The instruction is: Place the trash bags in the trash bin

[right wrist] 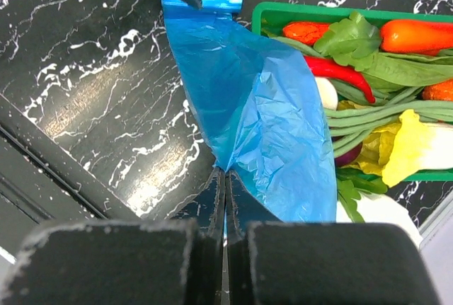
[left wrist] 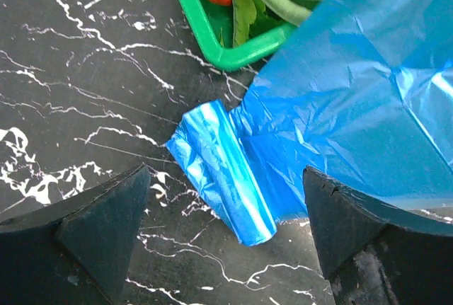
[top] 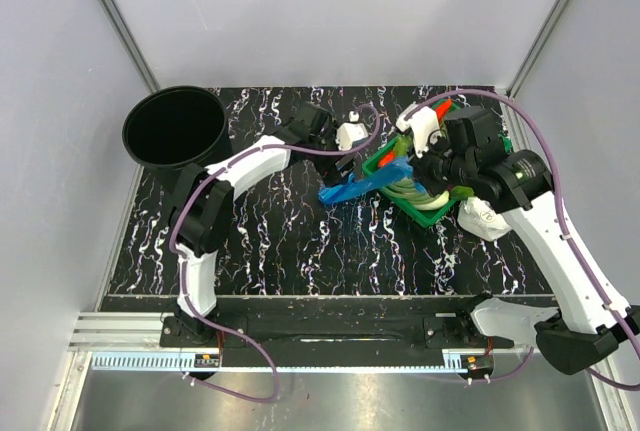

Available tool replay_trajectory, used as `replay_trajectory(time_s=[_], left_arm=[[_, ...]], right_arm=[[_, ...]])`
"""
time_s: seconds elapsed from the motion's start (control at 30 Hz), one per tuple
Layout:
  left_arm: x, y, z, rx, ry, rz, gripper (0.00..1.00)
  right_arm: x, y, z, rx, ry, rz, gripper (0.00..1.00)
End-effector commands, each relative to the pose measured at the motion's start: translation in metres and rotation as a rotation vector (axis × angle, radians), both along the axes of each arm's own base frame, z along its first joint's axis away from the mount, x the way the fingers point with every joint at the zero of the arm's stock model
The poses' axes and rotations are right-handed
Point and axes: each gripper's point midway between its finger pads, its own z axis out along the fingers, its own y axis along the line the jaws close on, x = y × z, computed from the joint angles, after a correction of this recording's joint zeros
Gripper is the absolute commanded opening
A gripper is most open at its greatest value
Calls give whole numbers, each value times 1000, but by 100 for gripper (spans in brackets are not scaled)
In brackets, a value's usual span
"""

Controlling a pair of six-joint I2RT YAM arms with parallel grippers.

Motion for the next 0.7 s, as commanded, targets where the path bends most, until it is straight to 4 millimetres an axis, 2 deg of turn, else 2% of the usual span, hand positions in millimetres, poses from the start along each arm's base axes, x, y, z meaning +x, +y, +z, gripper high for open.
replay_trajectory(time_s=[0.0,0.2,0.47,0.67], left_arm=[[12,-21,30,-94,-8,-6,93],[14,-18,9,-38,6,14,93],[3,-6,-20,66,28,18,93],[1,1,-34,137,40,42,93]], right_arm=[[-6,-13,-4,-46,-15,-4,0],[-9,-30,-5,-96,-62,-30,0],[-19,-53,-21,-163,-61,-43,0],[-24,-75,-6,-174,-123,-95,0]])
